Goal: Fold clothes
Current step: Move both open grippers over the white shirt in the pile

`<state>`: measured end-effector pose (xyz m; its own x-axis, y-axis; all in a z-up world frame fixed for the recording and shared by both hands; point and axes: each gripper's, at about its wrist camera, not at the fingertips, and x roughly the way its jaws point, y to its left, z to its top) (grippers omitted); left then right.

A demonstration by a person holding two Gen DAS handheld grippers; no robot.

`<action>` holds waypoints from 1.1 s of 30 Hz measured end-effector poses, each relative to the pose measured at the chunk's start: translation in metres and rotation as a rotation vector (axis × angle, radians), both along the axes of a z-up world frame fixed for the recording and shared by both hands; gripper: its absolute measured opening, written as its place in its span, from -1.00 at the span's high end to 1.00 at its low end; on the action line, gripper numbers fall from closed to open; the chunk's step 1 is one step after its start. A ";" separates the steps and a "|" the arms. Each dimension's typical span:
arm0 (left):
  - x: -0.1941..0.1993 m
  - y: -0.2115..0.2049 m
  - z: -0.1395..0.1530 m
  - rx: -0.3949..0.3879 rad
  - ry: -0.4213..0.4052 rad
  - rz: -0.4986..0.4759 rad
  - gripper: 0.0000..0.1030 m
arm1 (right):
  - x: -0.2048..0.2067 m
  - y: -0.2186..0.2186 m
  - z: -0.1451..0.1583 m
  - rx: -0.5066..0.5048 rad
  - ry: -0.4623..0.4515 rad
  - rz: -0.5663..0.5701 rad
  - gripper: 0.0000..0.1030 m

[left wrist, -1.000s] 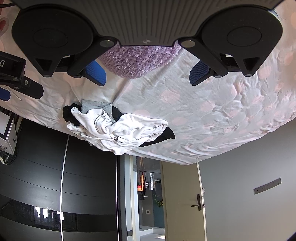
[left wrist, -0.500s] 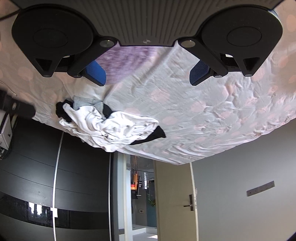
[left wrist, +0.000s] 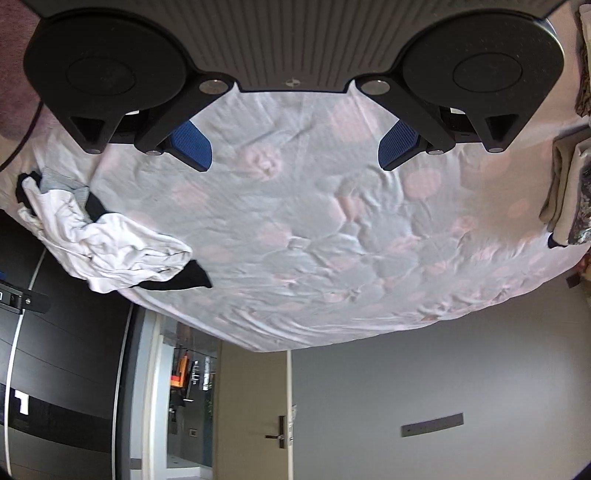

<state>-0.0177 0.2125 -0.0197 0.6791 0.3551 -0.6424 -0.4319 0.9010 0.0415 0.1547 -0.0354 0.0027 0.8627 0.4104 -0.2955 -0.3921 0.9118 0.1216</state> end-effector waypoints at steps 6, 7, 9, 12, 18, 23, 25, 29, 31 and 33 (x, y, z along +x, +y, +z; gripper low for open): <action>0.002 0.060 -0.034 0.001 0.063 0.092 -0.91 | 0.069 0.026 -0.035 -0.028 0.078 -0.080 -0.99; 0.003 0.070 -0.040 -0.004 0.074 0.108 -0.91 | 0.082 0.029 -0.040 -0.027 0.099 -0.100 -0.99; 0.004 0.088 -0.052 -0.031 0.092 0.136 -0.91 | 0.104 0.036 -0.050 -0.031 0.129 -0.120 -0.99; 0.007 0.108 -0.070 -0.062 0.116 0.160 -0.91 | 0.135 0.047 -0.064 -0.094 0.135 -0.142 -0.99; 0.019 0.139 -0.102 -0.088 0.165 0.207 -0.90 | 0.198 0.066 -0.089 -0.143 0.203 -0.138 -0.98; 0.033 0.156 -0.119 -0.122 0.210 0.251 -0.89 | 0.235 0.079 -0.103 -0.213 0.199 -0.108 -0.96; 0.040 0.157 -0.122 -0.117 0.225 0.254 -0.89 | 0.246 0.082 -0.107 -0.233 0.193 -0.082 -0.87; 0.055 0.157 -0.127 -0.132 0.245 0.259 -0.89 | 0.269 0.080 -0.115 -0.248 0.191 -0.054 -0.72; 0.063 0.155 -0.129 -0.142 0.257 0.256 -0.89 | 0.283 0.076 -0.120 -0.243 0.206 -0.056 -0.66; 0.070 0.152 -0.132 -0.151 0.268 0.253 -0.89 | 0.296 0.074 -0.128 -0.240 0.240 -0.065 -0.55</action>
<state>0.0525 0.3649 -0.1517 0.3830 0.3775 -0.8431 -0.6330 0.7719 0.0581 0.4504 0.0381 -0.1256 0.7788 0.2514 -0.5746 -0.3187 0.9477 -0.0173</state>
